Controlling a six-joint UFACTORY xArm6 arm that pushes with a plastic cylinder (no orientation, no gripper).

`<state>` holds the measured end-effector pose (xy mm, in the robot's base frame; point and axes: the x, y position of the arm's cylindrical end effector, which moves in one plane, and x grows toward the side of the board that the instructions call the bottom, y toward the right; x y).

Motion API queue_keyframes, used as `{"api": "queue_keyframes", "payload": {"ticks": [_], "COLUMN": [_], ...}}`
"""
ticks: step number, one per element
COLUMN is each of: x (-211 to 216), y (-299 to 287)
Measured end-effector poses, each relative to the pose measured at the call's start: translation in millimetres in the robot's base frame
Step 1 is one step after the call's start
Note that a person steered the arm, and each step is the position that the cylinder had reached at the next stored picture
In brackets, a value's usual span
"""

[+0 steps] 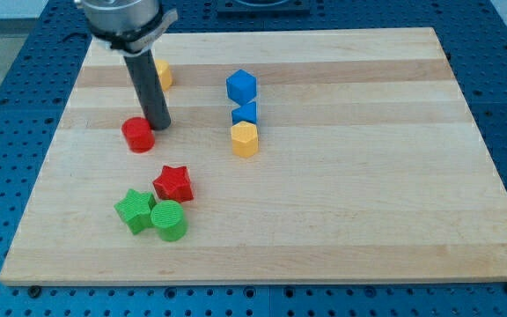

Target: Move the red circle closer to the green star

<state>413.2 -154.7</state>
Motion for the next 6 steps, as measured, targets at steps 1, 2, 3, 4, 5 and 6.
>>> {"api": "queue_keyframes", "payload": {"ticks": [1, 2, 3, 4, 5, 6], "x": [21.7, -1.4, -27.6, -22.6, 10.0, 44.9], "y": [-5.5, -5.3, -20.8, -48.1, -48.4, -43.5]}}
